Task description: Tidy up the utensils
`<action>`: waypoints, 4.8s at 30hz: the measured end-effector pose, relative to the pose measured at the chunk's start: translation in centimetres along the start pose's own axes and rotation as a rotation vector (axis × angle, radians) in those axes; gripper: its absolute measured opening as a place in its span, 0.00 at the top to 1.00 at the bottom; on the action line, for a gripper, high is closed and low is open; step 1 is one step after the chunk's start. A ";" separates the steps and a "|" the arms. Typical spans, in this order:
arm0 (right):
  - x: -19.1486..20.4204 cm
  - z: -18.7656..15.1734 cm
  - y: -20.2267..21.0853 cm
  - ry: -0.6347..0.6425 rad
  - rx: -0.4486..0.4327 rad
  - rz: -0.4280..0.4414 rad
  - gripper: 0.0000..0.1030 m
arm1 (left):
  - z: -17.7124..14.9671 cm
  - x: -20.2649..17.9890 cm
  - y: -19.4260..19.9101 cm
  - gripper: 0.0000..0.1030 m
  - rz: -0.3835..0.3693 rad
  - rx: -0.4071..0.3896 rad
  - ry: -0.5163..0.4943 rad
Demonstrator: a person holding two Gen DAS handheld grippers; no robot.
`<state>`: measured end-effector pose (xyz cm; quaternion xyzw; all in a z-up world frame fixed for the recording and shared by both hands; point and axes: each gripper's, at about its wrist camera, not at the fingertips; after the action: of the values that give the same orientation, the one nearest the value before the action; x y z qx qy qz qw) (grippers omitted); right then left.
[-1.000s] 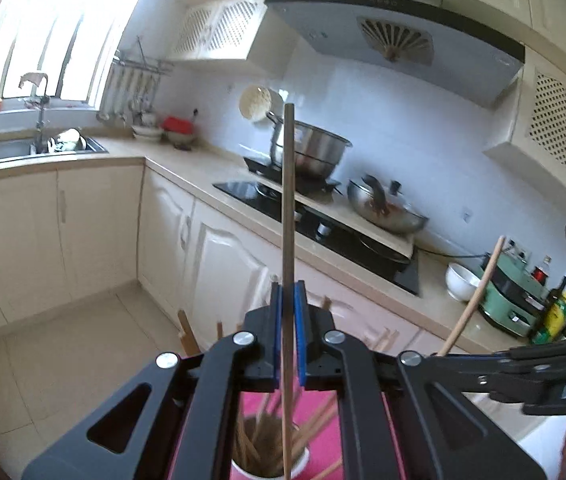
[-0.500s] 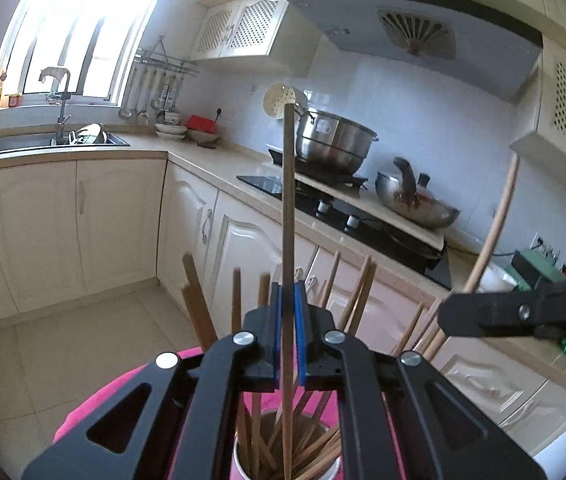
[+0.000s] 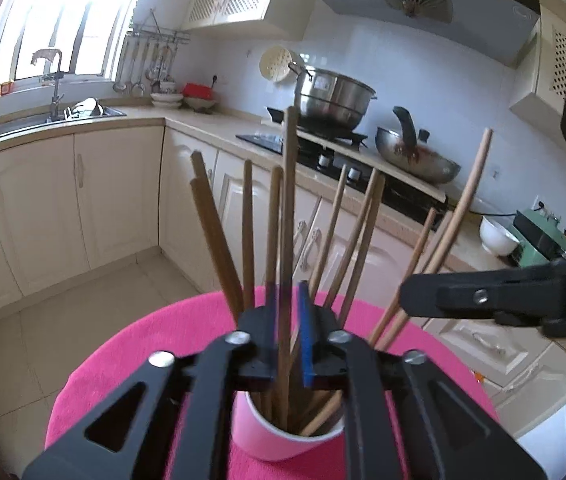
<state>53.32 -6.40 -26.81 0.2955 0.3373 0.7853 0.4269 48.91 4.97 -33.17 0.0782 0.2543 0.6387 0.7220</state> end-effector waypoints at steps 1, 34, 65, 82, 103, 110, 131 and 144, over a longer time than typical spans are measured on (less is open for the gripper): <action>0.1 -0.2 -0.2 0.004 0.003 -0.007 0.94 | -0.1 0.1 0.2 0.78 0.004 0.002 0.000; 3.8 -2.7 2.8 -0.093 -0.102 -0.104 0.45 | 2.8 3.0 10.1 0.52 0.125 0.242 0.000; 8.0 -16.8 29.2 -0.015 -0.429 -0.162 0.33 | 1.8 -13.3 34.8 0.41 0.164 -0.016 -0.129; 15.7 -23.8 38.0 -0.049 -0.552 -0.188 0.29 | 1.9 -14.6 48.7 0.40 0.158 -0.123 -0.197; 20.7 -27.3 42.3 -0.035 -0.592 -0.202 0.26 | 1.7 -15.0 56.3 0.39 0.117 -0.206 -0.231; 19.9 -27.6 42.7 -0.041 -0.590 -0.199 0.26 | 1.5 -16.0 56.1 0.39 0.124 -0.204 -0.242; 17.9 -27.2 42.9 -0.053 -0.583 -0.180 0.25 | 1.5 -17.1 54.9 0.39 0.139 -0.197 -0.244; 17.3 -27.2 42.6 -0.055 -0.568 -0.174 0.25 | 1.5 -17.6 54.4 0.39 0.143 -0.189 -0.241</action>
<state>4.81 -16.28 -6.75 0.1552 0.1166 0.8004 0.5672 0.68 -2.27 -3.33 0.1039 0.0987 0.6956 0.7040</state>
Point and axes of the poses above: each gripper's, at about its wrist camera, not at the fingertips, and y roughly against the way its jaws point, x to its left, z to its top, and after that the axes turned 5 degrees about -z, right-handed
